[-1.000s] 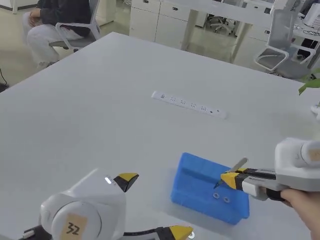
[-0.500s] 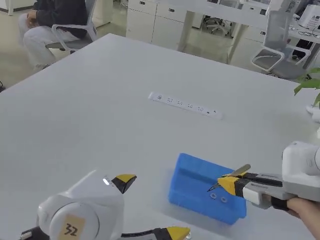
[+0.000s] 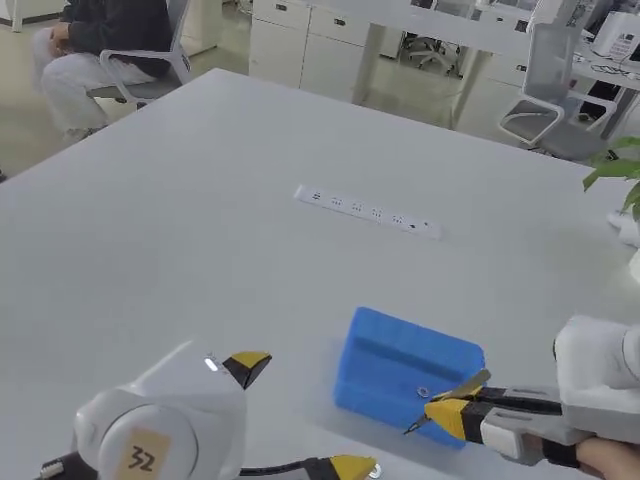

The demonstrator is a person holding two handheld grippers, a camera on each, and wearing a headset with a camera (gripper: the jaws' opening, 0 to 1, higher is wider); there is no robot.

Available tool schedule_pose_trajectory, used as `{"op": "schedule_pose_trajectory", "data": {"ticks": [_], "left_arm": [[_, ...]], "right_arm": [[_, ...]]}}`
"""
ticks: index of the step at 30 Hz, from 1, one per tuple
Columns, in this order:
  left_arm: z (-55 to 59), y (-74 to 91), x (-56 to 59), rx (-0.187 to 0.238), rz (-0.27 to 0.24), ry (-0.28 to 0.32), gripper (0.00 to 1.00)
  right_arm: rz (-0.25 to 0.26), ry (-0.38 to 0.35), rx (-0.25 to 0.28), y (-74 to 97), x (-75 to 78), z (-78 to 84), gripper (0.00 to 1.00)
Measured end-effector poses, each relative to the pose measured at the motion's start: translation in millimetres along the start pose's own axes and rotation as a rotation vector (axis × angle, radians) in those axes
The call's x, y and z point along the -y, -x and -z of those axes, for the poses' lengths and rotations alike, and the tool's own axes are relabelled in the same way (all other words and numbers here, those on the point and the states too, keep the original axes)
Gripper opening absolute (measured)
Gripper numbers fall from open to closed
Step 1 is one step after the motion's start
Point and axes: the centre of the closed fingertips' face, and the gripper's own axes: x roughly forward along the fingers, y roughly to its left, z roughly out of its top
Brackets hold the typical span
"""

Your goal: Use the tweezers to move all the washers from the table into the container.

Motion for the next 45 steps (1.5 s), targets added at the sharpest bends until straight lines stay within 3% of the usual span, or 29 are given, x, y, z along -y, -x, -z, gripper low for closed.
{"op": "schedule_pose_trajectory", "data": {"ticks": [12,31,38,45], "left_arm": [[2.1,-0.9,0.5,-0.012,0.003,-0.006,0.79],[3.7,-1.4,2.4,-0.025,0.01,-0.012,0.78],[4.8,-1.6,2.6,-0.03,0.011,-0.017,0.78],[5.3,-1.6,2.9,-0.034,0.012,-0.023,0.78]], "right_arm": [[-0.039,0.0,-0.109,-8.7,-12.1,35.3,0.04],[-0.05,0.018,-0.16,-12.4,-16.6,46.8,0.04],[-0.05,0.113,-0.19,-13.4,-27.7,48.7,0.04],[-0.053,0.277,-0.233,-14.1,-43.2,53.7,0.04]]}}
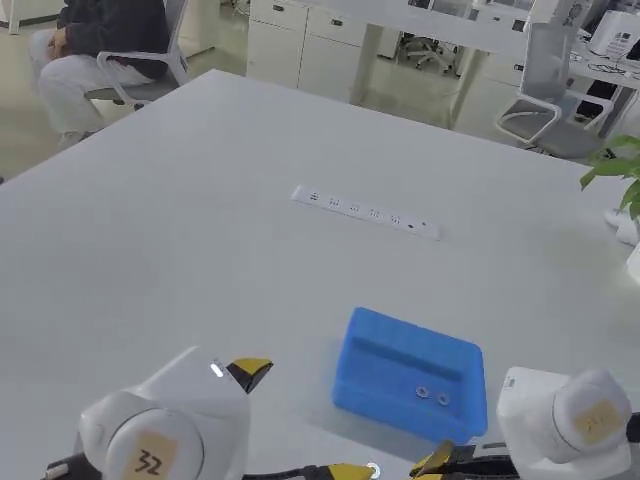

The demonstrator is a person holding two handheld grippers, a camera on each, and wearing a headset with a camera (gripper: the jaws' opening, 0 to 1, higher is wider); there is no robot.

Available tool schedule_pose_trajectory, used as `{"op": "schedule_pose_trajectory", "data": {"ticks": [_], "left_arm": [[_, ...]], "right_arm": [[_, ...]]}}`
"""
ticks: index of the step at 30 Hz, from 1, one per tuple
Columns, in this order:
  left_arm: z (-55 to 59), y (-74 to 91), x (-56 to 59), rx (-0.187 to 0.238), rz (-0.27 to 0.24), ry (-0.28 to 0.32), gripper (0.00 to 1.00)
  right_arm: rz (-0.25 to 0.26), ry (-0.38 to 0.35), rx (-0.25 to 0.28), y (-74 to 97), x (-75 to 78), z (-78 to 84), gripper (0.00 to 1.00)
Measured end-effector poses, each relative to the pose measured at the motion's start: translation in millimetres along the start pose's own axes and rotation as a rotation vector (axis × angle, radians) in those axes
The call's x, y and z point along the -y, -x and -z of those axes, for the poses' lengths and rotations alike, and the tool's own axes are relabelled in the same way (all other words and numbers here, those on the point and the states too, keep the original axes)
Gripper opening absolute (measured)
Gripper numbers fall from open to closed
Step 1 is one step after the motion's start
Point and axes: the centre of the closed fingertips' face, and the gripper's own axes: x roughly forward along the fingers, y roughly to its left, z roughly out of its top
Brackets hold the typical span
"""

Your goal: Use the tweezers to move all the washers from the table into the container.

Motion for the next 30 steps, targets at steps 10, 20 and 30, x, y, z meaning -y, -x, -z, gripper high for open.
{"op": "schedule_pose_trajectory", "data": {"ticks": [10,20,30], "left_arm": [[1.4,-0.4,0.9,-0.007,0.004,-0.005,0.78],[1.7,-0.9,1.8,-0.009,0.008,-0.009,0.77],[2.0,-0.9,1.2,-0.009,0.007,-0.007,0.77]], "right_arm": [[0.044,0.132,0.027,4.3,-13.5,-4.2,0.03],[0.097,0.238,0.058,29.6,-1.6,-25.6,0.03],[0.17,0.101,0.124,46.4,40.3,-48.1,0.03]]}}
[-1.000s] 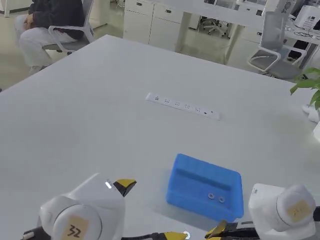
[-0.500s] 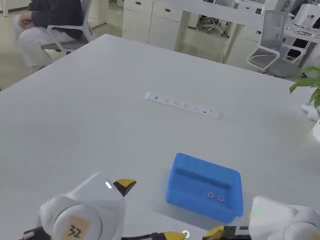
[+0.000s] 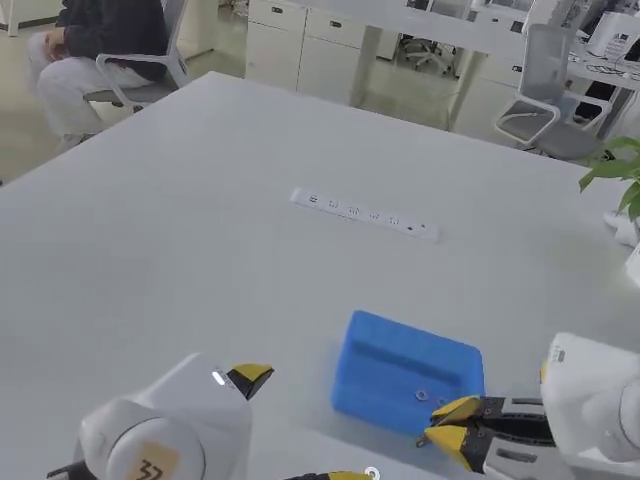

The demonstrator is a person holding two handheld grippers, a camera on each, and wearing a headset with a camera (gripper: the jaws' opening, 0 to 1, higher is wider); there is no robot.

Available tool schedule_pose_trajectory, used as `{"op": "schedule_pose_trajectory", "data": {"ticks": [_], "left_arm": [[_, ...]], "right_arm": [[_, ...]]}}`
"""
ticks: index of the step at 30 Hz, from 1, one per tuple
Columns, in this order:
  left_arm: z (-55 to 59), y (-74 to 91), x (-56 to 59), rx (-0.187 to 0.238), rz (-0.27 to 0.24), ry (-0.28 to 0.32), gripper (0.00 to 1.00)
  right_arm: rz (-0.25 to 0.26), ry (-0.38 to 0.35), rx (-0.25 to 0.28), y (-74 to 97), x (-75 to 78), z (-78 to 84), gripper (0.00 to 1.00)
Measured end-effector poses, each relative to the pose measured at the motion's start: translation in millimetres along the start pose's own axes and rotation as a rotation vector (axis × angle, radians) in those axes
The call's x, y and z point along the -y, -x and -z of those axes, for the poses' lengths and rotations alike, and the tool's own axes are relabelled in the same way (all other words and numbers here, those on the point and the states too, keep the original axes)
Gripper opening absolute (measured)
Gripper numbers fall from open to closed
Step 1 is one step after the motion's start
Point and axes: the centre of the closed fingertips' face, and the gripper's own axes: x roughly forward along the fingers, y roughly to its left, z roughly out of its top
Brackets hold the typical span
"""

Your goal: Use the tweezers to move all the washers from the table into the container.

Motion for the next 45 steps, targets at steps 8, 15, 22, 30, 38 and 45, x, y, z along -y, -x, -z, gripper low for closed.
{"op": "schedule_pose_trajectory", "data": {"ticks": [8,15,22,30,38,45], "left_arm": [[-0.2,-0.7,3.6,-0.002,0.017,-0.01,0.77],[-1.6,-0.4,5.5,0.004,0.027,-0.013,0.76],[-3.3,0.4,4.7,0.015,0.025,-0.007,0.76],[-4.4,1.4,1.3,0.026,0.012,0.01,0.76],[-3.8,1.6,-0.2,0.026,0.006,0.013,0.75],[-3.8,1.6,-0.6,0.026,0.004,0.015,0.75]], "right_arm": [[0.035,-0.064,0.025,-6.8,33.7,-11.2,0.03],[0.034,-0.164,0.014,-26.3,59.5,-9.2,0.03],[0.015,-0.274,0.008,-45.5,79.4,-2.6,0.03],[-0.018,-0.333,-0.028,-63.0,86.7,10.1,0.03],[-0.049,-0.336,-0.069,-72.2,80.3,17.2,0.03],[-0.057,-0.344,-0.072,-73.1,80.7,17.9,0.03]]}}
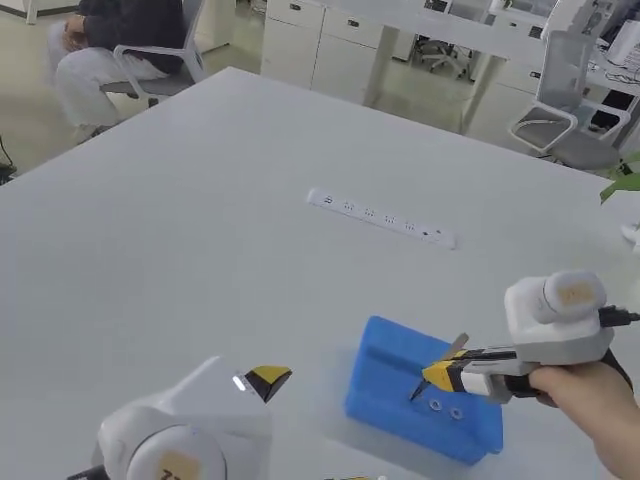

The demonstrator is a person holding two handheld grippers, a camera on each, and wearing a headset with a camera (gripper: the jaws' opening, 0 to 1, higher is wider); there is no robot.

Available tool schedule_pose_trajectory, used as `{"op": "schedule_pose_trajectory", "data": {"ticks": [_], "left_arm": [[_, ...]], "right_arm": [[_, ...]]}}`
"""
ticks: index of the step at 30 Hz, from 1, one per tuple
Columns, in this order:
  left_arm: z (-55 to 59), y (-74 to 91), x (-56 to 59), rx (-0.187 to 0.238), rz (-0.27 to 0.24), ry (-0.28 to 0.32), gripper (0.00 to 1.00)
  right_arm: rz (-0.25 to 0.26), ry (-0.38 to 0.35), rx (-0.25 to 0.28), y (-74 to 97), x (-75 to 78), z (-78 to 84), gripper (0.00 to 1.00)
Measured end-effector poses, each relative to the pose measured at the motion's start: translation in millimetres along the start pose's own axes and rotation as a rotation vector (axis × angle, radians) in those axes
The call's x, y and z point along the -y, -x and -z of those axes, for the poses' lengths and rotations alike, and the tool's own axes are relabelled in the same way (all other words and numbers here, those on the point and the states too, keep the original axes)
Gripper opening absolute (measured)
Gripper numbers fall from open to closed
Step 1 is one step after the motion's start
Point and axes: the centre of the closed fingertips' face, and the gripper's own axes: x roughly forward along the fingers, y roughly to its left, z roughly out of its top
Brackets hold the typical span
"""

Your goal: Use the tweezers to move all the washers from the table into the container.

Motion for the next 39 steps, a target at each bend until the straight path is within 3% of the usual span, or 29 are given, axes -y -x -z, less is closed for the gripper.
{"op": "schedule_pose_trajectory", "data": {"ticks": [9,16,26,34,39], "left_arm": [[0.0,0.3,-0.8,0.001,-0.004,0.001,0.75],[-0.2,0.5,-1.8,0.002,-0.009,0.002,0.75],[0.4,0.2,-0.9,-0.003,-0.007,-0.003,0.75],[0.5,0.3,0.0,-0.005,-0.005,-0.008,0.75],[0.6,0.3,0.0,-0.006,-0.005,-0.01,0.74]], "right_arm": [[0.005,-0.004,0.01,3.4,-2.5,-1.9,0.04],[0.004,0.034,0.058,18.5,-14.8,-15.1,0.03],[-0.027,0.087,0.133,48.8,-54.1,-26.3,0.03],[-0.077,0.102,0.111,45.9,-80.7,-12.2,0.03],[-0.097,0.111,0.046,25.2,-89.9,15.1,0.03]]}}
